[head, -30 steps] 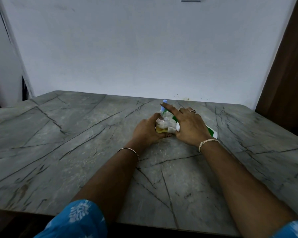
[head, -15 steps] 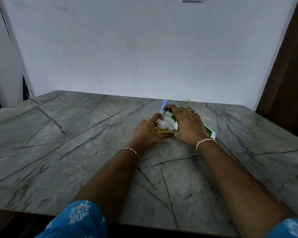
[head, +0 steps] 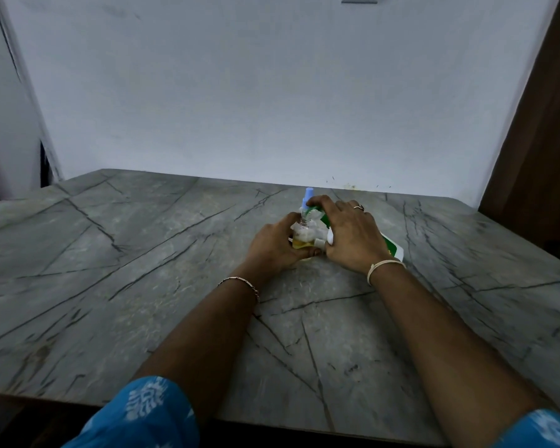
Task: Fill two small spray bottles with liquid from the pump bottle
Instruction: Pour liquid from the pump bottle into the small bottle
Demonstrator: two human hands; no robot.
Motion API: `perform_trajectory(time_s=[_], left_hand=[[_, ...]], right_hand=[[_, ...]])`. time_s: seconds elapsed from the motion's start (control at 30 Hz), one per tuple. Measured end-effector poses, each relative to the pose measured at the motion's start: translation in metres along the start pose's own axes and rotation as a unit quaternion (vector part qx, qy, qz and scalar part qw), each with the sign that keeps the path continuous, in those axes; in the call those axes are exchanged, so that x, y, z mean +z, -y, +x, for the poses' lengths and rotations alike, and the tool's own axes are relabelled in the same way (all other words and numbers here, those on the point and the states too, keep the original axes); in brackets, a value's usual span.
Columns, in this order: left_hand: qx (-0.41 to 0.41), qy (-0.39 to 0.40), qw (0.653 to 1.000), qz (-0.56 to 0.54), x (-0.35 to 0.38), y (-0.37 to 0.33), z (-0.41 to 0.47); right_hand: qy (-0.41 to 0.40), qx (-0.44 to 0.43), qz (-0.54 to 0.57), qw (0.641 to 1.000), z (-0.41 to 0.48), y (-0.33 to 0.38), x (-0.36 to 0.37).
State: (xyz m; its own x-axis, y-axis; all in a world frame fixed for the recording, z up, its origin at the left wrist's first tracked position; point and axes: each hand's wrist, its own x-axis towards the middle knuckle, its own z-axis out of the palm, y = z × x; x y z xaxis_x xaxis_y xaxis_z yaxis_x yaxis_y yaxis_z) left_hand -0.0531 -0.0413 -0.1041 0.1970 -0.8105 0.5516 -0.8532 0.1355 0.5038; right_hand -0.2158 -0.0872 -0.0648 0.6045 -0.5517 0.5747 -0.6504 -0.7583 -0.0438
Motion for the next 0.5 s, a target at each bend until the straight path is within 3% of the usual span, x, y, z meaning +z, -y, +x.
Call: perform_trajectory(time_s=[0.5], left_hand=[[-0.013,-0.002,1.000,-0.005,0.0019,0.0021,0.0014]], right_hand=[[-0.003,-0.015,0.011,1.000,-0.0022,-0.0042,-0.0010]])
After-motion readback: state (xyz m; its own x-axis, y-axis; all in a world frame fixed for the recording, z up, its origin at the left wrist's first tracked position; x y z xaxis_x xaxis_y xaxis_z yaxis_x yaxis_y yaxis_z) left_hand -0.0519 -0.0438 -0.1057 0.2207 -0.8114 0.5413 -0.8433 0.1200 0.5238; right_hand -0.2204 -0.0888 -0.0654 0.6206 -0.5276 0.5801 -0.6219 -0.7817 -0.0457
